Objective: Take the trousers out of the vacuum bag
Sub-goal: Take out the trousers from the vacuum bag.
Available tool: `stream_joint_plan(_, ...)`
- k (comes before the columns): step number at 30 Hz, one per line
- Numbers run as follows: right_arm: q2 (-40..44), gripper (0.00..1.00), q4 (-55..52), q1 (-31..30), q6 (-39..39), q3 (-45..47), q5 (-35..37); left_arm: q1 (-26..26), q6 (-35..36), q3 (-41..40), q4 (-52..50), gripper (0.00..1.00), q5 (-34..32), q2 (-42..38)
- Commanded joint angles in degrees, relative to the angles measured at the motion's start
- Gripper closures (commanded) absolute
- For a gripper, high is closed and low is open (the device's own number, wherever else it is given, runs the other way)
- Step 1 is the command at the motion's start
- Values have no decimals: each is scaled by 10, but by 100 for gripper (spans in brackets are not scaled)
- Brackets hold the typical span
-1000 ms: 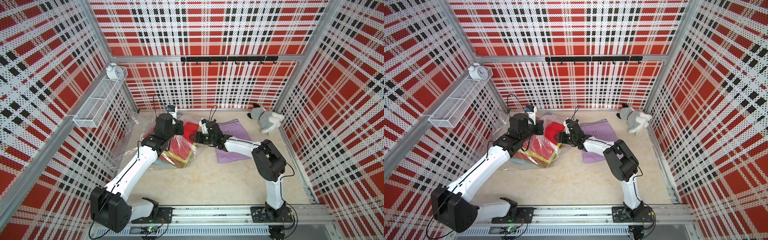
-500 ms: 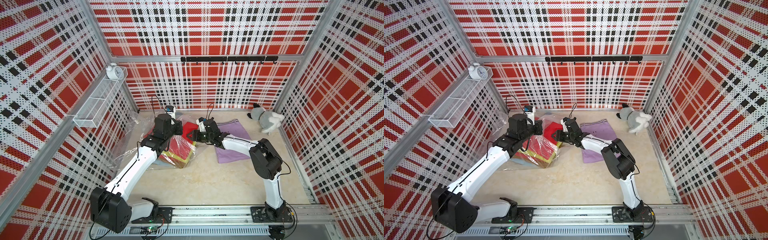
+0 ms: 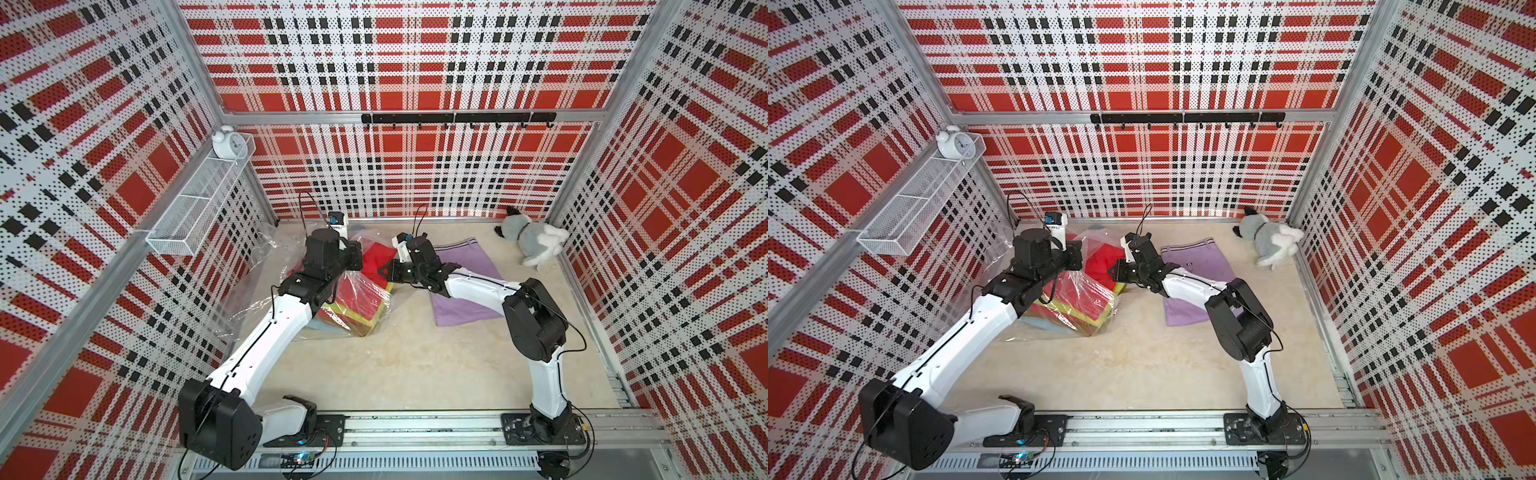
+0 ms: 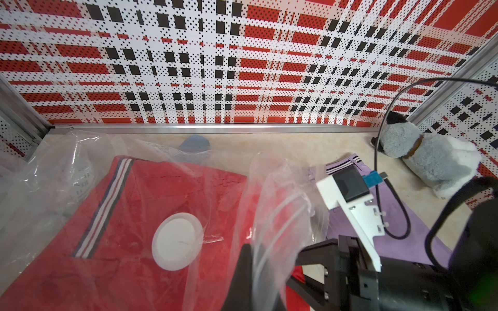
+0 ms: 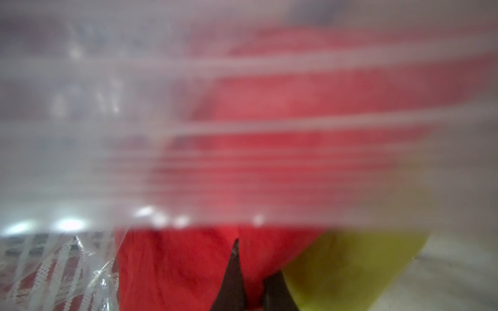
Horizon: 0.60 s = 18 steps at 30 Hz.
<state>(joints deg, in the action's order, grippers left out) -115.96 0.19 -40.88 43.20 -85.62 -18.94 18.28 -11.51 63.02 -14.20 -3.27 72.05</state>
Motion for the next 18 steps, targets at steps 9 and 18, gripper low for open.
stream_joint_plan(9, 105, 98, -133, -3, -80, -18, 60, -11, 10, -4, 30, 100, -4, -22)
stream_joint_plan(18, 129, 97, -135, 44, -93, 6, 78, -11, 22, -9, 27, 100, 3, -29)
